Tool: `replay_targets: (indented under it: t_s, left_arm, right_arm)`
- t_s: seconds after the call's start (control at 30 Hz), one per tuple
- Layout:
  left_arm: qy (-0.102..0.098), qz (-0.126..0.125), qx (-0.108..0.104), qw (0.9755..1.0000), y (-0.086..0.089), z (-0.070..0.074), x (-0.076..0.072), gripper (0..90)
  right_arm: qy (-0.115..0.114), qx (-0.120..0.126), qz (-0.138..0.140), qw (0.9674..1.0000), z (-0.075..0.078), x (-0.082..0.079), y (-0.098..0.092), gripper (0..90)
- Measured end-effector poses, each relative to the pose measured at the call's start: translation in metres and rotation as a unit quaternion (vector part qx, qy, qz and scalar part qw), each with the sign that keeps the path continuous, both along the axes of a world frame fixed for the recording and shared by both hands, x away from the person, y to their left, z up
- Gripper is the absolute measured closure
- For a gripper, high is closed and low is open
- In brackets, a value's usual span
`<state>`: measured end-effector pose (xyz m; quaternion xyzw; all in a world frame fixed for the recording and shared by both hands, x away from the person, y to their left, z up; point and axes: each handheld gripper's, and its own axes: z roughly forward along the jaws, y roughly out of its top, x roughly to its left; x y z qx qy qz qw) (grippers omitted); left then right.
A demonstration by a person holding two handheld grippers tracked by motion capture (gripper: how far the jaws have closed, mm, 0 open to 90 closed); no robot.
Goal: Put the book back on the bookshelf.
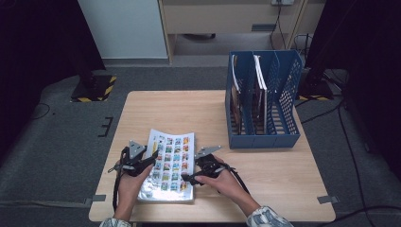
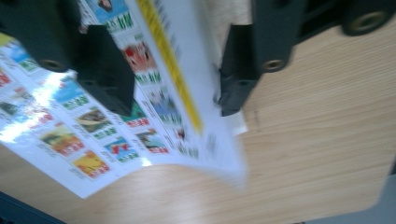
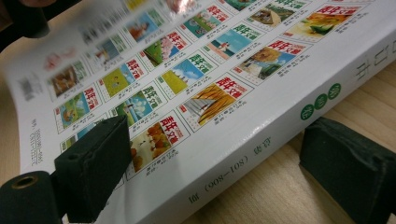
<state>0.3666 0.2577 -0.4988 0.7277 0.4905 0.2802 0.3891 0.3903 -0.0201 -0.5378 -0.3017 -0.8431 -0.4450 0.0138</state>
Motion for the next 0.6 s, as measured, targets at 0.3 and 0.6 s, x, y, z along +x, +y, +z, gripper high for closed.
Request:
replay_targets:
  t_s: [0.3, 0.6]
  left_arm:
    - [0.04, -0.008, 0.011, 0.9991, 0.007, -0.014, 0.006, 30.2]
    - [0.085, -0.014, -0.022, 0.996, 0.008, -0.024, 0.008, 29.6]
  right_arm:
    - [-0.001, 0.002, -0.002, 1.0, 0.0, -0.001, 0.0, 9.3]
    - [-0.001, 0.003, -0.003, 1.0, 0.0, -0.001, 0.0, 9.2]
